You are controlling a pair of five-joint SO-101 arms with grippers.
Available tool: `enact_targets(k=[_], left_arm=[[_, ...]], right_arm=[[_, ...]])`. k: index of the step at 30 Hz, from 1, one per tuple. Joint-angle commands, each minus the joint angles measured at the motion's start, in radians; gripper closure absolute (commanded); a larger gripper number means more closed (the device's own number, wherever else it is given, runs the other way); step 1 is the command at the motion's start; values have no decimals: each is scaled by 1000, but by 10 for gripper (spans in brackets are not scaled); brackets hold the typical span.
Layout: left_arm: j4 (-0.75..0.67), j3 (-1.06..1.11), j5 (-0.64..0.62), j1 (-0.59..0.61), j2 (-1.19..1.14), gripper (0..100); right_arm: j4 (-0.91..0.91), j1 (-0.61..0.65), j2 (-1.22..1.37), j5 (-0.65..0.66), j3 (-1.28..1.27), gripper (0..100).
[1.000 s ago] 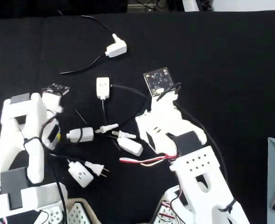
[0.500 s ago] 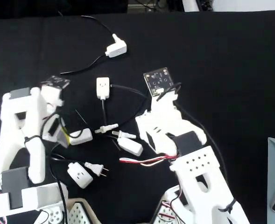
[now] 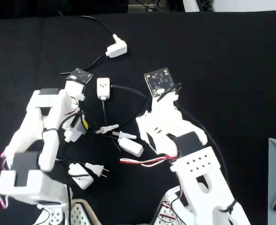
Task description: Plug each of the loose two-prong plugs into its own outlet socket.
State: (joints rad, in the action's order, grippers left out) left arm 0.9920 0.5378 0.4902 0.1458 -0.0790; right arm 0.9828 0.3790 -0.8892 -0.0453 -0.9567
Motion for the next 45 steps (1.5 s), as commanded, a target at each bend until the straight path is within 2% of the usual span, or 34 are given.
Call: enact_targets(k=[1, 7, 19, 26, 29, 32, 37, 40, 45], left_arm=[[35, -143, -31, 47, -68, 746], [203, -262, -52, 48, -63, 749], [235, -211, -49, 94, 127, 746], [371, -176, -52, 47, 279, 750], [354, -107, -52, 25, 305, 750], [272, -30, -54, 18, 293, 751], [75, 47, -54, 108, 264, 751], [57, 42, -54, 160, 265, 750], [54, 28, -54, 179, 258, 751]], right_arm=[[3, -15, -16, 0, 25, 986], [3, -15, -16, 0, 25, 986], [3, -15, -16, 0, 25, 986], [3, -11, -16, 0, 25, 986], [3, -12, -16, 0, 24, 986], [3, -12, -16, 0, 24, 986], [-3, -11, -21, 0, 8, 986], [-3, -11, -21, 0, 4, 986], [-3, -11, -21, 0, 5, 986]])
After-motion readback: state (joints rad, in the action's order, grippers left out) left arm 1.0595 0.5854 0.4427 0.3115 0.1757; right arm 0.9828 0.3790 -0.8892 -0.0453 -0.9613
